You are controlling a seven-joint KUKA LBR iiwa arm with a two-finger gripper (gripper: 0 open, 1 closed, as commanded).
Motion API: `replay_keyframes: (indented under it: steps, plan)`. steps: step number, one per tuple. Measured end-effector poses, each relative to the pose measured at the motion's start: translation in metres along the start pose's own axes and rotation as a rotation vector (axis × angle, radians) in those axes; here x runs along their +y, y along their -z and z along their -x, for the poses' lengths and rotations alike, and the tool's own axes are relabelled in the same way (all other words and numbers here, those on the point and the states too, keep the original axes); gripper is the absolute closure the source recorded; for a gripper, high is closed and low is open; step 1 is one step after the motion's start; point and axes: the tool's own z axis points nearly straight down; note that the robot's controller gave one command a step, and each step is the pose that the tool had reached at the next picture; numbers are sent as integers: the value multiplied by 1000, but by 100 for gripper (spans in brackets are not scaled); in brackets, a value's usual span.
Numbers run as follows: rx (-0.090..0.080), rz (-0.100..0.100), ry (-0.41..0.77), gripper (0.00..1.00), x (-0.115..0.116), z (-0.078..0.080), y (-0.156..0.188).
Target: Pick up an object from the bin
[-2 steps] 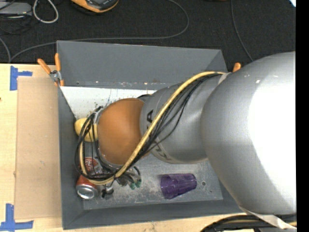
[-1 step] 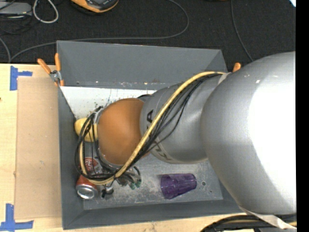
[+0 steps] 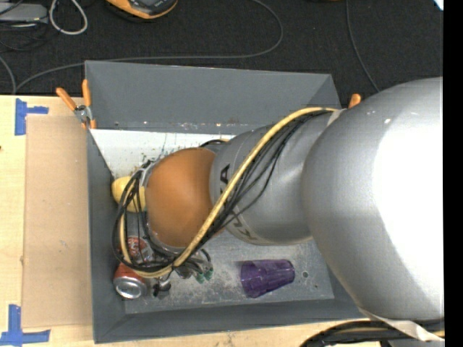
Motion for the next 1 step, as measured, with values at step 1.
replay_keyframes:
  steps: [1]
  plan:
    - [4,1,143,100,-39,-12,-13]
